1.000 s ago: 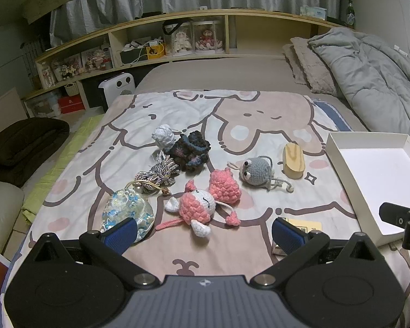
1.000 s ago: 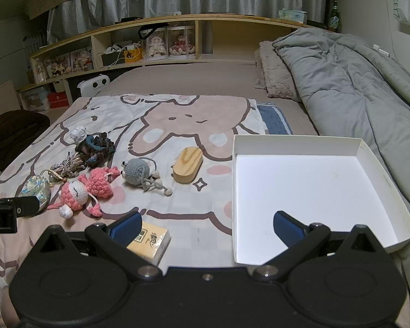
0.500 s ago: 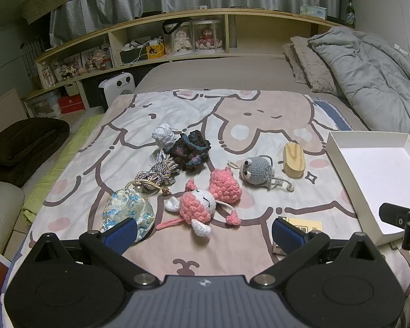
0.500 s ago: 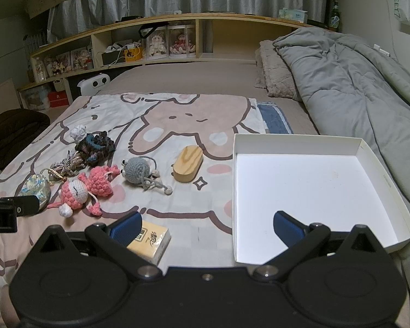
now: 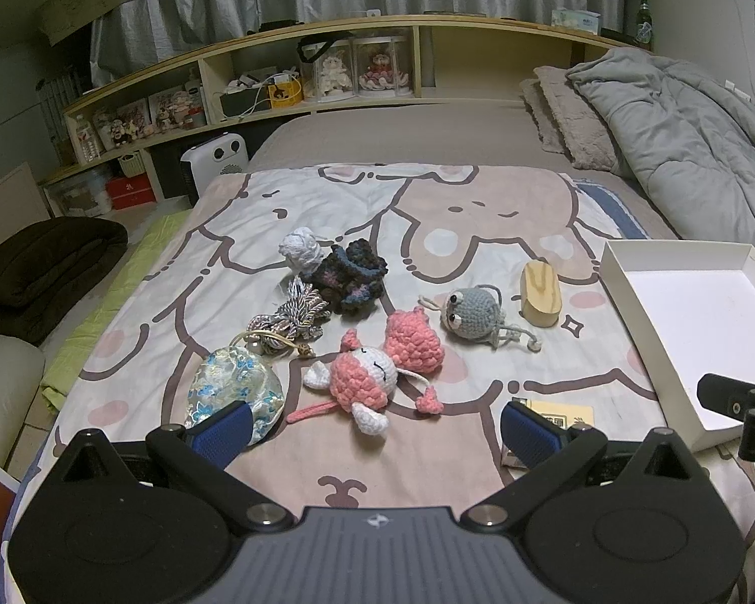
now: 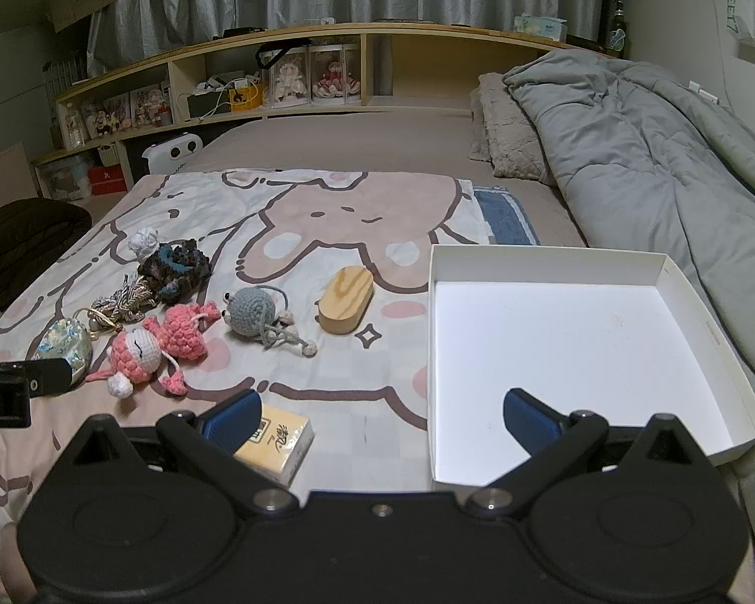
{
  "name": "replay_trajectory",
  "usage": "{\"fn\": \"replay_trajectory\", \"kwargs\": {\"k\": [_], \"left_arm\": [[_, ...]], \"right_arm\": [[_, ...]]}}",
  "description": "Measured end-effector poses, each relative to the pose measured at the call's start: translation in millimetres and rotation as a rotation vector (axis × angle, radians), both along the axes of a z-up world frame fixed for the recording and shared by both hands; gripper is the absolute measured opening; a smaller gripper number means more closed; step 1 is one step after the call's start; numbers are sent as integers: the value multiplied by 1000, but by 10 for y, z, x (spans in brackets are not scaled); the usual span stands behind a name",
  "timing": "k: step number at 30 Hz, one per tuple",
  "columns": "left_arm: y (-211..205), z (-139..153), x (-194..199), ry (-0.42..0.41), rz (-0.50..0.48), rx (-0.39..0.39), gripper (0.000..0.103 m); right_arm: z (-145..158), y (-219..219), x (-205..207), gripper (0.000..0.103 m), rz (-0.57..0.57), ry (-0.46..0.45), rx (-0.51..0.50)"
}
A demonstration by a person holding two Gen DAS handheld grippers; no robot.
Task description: Organize objects
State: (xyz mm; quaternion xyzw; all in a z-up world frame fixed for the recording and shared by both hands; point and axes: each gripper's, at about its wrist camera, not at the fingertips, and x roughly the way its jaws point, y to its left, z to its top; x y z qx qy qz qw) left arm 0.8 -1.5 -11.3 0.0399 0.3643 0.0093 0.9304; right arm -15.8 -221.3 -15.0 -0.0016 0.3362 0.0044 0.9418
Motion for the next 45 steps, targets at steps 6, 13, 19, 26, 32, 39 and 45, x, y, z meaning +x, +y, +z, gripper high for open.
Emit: {"fn": "replay_trajectory", "kwargs": {"k": [6, 13, 19, 26, 32, 39, 45], "left_arm": [[-1, 0, 0, 1, 1, 0, 103], [-1, 0, -2, 0, -1, 1, 103], [-3, 1, 1, 1, 1, 1, 103], [-5, 2, 2, 1, 1, 1, 103], [-5, 3, 3, 1, 1, 1, 103], [3, 5, 0, -9, 10, -4, 103], [75, 47, 53, -33, 40, -12, 103]], "right_arm": [[-2, 8, 3, 103, 0, 2, -3], [-2, 8, 3, 103, 1, 2, -2], [-5, 10, 2, 103, 1, 2, -3], [-4, 9, 2, 103, 2, 2, -4], [-3, 10, 4, 103, 2, 2, -4], [-4, 9, 3, 103, 2, 3, -1], [-18, 26, 29, 103, -1, -17, 31]]}}
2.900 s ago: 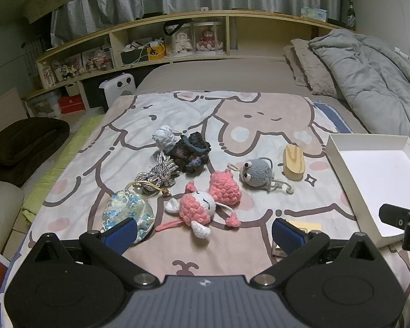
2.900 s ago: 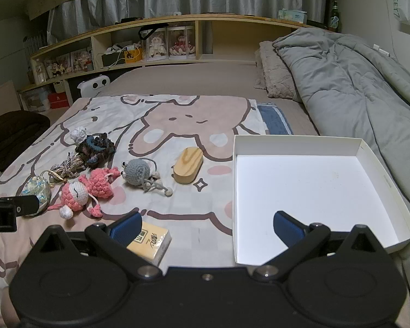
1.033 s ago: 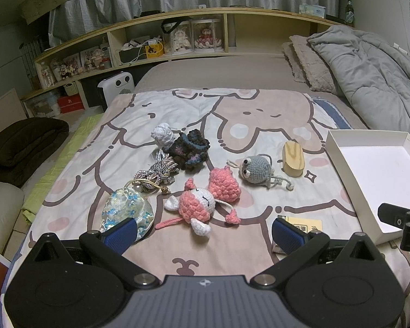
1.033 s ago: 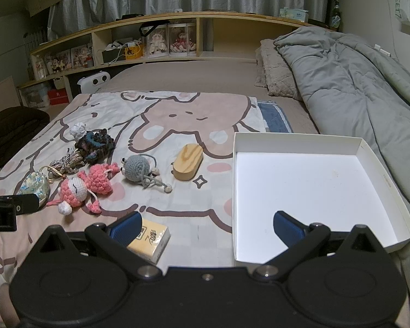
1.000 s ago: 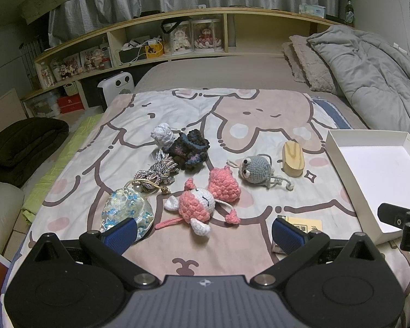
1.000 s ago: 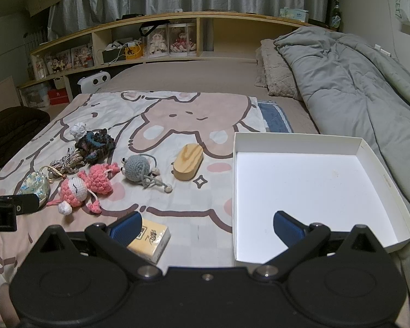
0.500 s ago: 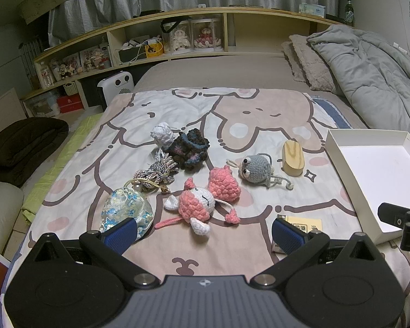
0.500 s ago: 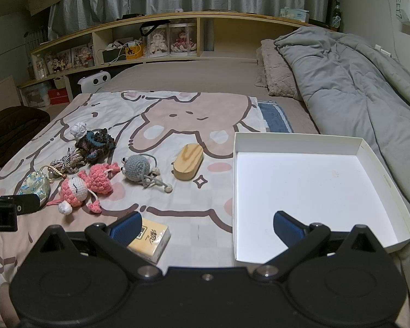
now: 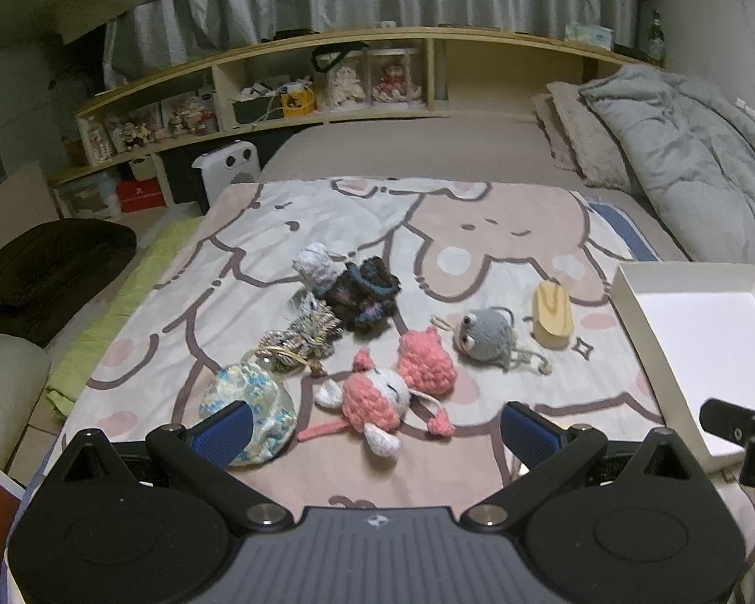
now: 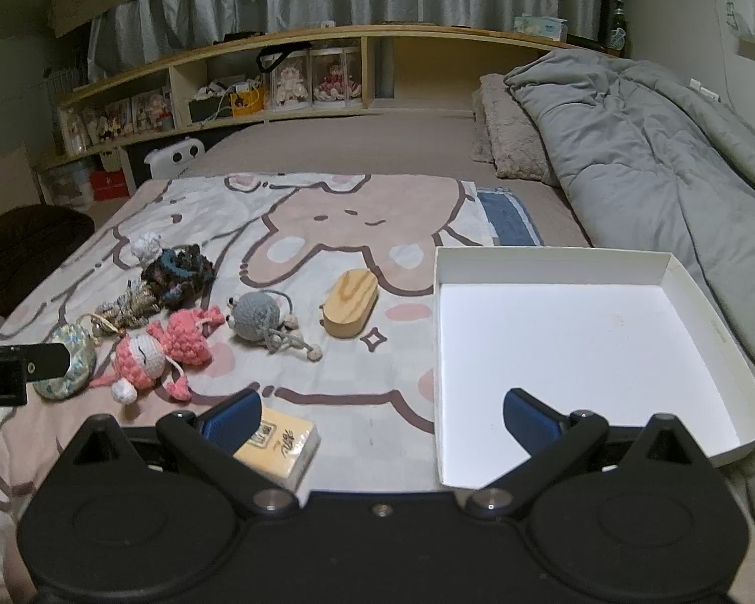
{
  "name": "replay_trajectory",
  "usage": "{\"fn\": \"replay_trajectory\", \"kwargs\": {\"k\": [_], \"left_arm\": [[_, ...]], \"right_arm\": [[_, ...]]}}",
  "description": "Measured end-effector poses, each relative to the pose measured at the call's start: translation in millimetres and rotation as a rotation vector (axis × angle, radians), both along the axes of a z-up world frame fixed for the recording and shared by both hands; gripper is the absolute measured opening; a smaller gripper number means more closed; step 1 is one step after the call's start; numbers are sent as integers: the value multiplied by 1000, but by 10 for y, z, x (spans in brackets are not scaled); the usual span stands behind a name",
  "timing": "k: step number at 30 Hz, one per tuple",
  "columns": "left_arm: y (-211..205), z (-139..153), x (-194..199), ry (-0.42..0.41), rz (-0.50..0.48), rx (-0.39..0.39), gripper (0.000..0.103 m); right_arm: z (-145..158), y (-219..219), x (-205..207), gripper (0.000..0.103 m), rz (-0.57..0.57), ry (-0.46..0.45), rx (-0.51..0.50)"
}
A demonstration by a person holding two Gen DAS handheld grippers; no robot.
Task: Organize objects
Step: 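Grasp the blue floral pouch with the left tool while the right tool grasps the yellow tissue pack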
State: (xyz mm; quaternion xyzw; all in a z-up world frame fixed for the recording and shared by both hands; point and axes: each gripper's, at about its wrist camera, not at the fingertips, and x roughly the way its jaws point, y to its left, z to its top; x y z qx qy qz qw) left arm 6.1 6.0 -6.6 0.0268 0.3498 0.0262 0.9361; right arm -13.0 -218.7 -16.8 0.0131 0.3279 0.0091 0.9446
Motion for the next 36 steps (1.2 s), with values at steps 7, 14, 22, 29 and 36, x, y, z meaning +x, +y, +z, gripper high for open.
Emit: {"fn": "replay_trajectory", "kwargs": {"k": [7, 14, 22, 29, 36], "left_arm": [[273, 96, 194, -2, 93, -42, 103], [616, 148, 404, -2, 197, -81, 103], [1042, 71, 653, 42, 332, -103, 103], [1175, -110, 891, 96, 343, -32, 103], [1311, -346, 1101, 194, 372, -67, 103]], "right_arm": [[26, 94, 93, 103, -9, -34, 43], [85, 234, 319, 103, -15, 1, 75], [35, 393, 559, 103, 4, 28, 53], [-149, 539, 792, 103, 1, 104, 108], [-496, 580, 929, 103, -74, 261, 229]]}}
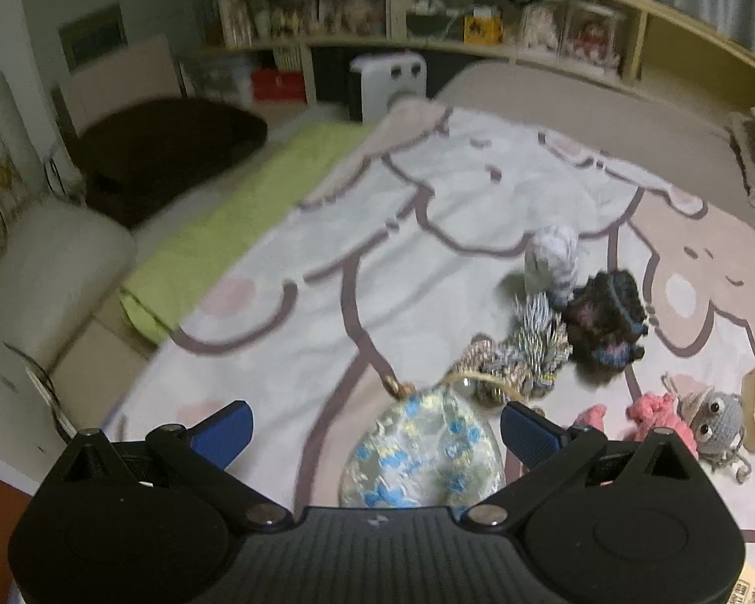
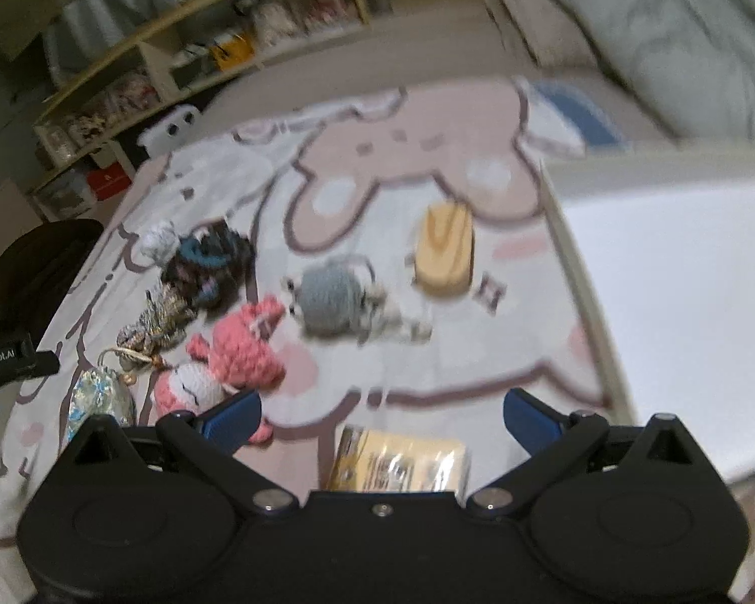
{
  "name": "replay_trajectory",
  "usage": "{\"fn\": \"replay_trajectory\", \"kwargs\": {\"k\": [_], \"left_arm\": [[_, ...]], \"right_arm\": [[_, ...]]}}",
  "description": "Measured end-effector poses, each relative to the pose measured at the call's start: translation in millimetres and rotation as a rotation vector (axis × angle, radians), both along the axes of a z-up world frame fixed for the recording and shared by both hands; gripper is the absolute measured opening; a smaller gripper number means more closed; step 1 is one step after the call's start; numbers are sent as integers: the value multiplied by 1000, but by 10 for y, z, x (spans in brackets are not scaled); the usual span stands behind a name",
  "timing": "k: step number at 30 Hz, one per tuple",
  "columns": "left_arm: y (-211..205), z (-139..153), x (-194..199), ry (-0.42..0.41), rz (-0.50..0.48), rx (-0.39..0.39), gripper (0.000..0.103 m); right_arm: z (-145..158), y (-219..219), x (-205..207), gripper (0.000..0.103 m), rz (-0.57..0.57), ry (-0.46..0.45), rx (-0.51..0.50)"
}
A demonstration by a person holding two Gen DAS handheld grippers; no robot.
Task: Organize objects
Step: 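Grasp the blue floral pouch with the left tool while the right tool grasps the yellow tissue pack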
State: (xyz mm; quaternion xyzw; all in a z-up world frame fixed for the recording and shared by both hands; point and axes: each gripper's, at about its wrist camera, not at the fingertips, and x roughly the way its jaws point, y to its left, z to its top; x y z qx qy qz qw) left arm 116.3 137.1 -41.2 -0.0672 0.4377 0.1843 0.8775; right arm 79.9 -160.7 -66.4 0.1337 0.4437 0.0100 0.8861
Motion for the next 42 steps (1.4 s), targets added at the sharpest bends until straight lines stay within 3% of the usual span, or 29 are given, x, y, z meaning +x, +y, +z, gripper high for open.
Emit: {"fn": "replay_trajectory", "kwargs": {"k": [8, 12, 16, 19, 24, 30, 35, 38, 42], "left_arm": [[-28, -346, 190, 118, -29, -55, 103], [-114, -469, 254, 155, -66, -74, 103], [-109, -614, 315, 210, -50, -49, 103], [-40, -657, 317, 219, -45, -74, 103], [7, -663, 292, 241, -48, -86, 103], [-70, -748, 282, 277, -63, -38, 103], [-25, -706, 285, 300, -82, -69, 103], [15, -709, 344, 297, -97, -80, 101], [-11, -681, 363, 291, -127, -72, 91]], "right_arm": [[-364, 124, -9, 103, -25, 109, -20], [-451, 211, -18, 103, -9, 114, -60], [-542, 255, -44, 103, 6, 123, -95], [-562, 212, -81, 103, -9, 115, -121], [-543, 74, -112, 103, -94, 139, -96], [-535, 9, -72, 103, -147, 148, -54], [-510, -45, 42, 93, -134, 134, 33], [-537, -31, 68, 83, -115, 161, -2], [-530, 2, 59, 78, -77, 171, -19]]}}
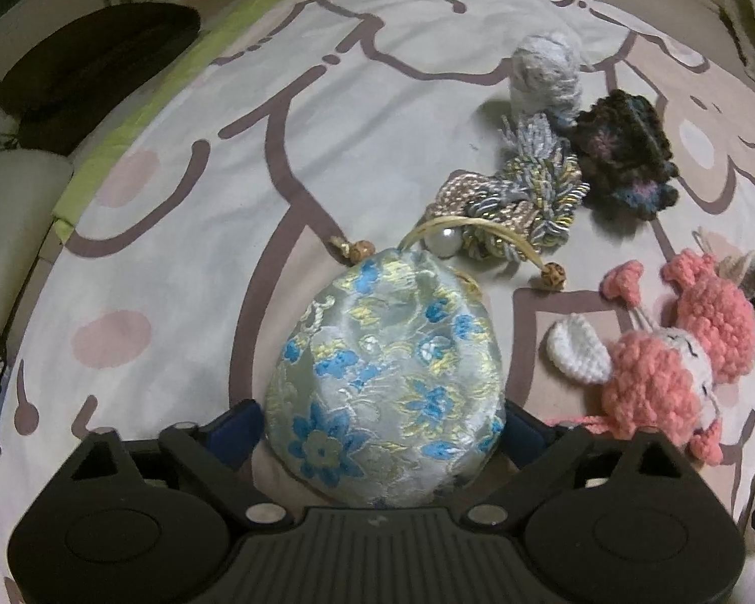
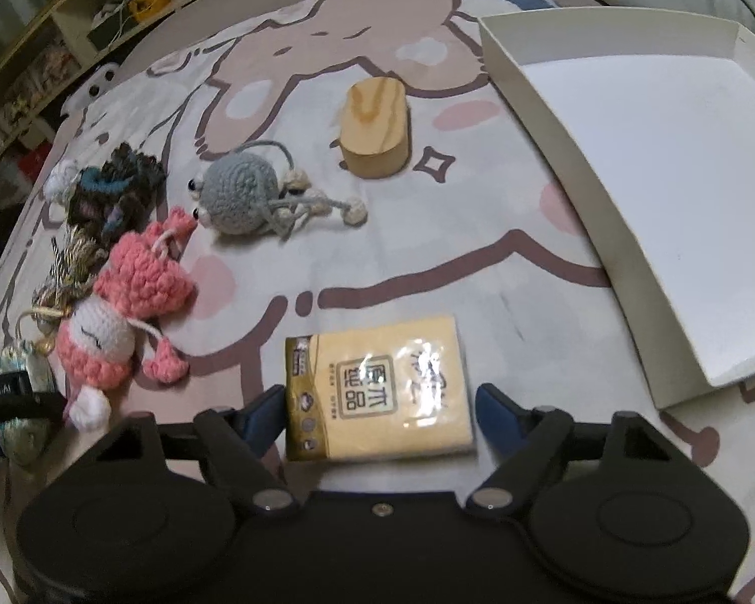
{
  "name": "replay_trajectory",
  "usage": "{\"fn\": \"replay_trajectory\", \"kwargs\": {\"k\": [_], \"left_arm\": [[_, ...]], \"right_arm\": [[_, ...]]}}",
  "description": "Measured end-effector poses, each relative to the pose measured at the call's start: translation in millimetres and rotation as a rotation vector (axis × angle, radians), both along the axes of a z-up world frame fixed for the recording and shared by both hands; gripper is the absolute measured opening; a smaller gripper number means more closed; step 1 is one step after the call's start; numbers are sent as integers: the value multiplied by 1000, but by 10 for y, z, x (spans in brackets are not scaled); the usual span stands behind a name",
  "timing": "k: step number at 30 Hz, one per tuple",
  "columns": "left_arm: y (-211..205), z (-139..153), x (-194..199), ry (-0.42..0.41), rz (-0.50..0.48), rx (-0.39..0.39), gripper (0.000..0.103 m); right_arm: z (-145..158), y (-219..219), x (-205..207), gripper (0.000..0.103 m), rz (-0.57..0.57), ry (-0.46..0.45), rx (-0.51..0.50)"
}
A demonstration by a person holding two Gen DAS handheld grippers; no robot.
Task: Organize objects
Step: 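Grasp the blue floral pouch with the left tool while the right tool grasps the yellow tissue pack, then carry the pouch and tissue pack with both tools over the white box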
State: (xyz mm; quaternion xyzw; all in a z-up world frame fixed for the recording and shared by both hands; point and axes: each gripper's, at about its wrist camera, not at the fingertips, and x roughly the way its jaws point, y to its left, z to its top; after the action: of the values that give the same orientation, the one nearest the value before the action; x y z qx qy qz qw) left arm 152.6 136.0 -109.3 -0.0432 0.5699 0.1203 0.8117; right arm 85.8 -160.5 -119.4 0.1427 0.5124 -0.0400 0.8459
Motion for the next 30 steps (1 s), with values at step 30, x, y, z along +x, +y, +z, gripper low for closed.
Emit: {"fn": "replay_trajectory", "kwargs": {"k": [30], "left_arm": [[-91, 702, -310, -283, -17, 0, 83]], "right_arm": [[671, -136, -59, 73, 129, -288, -39]]}}
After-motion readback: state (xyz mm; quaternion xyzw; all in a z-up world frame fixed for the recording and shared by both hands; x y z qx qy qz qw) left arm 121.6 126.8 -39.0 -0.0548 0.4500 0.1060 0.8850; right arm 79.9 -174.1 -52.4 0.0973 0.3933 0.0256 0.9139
